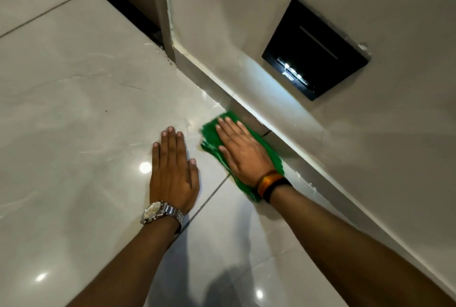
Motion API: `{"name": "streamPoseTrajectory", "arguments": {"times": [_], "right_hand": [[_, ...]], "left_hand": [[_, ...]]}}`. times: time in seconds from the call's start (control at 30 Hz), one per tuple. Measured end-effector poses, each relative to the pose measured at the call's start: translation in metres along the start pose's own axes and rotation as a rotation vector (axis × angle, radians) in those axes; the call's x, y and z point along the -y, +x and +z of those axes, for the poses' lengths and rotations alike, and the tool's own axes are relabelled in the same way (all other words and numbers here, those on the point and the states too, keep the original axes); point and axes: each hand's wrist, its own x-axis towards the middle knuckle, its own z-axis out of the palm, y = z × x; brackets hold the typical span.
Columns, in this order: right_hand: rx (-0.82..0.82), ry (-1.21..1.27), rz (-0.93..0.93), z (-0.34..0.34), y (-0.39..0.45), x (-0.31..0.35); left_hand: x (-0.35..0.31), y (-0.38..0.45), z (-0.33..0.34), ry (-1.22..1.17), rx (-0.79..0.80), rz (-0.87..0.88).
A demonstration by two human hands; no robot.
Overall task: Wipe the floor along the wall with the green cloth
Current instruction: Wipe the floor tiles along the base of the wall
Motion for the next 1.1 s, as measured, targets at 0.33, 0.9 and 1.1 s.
{"name": "streamPoseTrajectory", "arguments": {"times": [0.33, 0.9, 1.1], "right_hand": [[-0.035, 0.044, 0.013, 0.002, 0.027, 0.003], [-0.024, 0.093, 0.000, -0.002, 0.140, 0.053], [-0.046, 0.102, 0.097, 0.000, 0.028, 0.018]], "left_hand": [[-0.001, 0.002, 0.001, -0.036, -0.021, -0.033], [0.001, 0.003, 0.003, 0.019, -0.070, -0.120], [0.002, 0.003, 0.000, -0.019, -0.046, -0.124]]}}
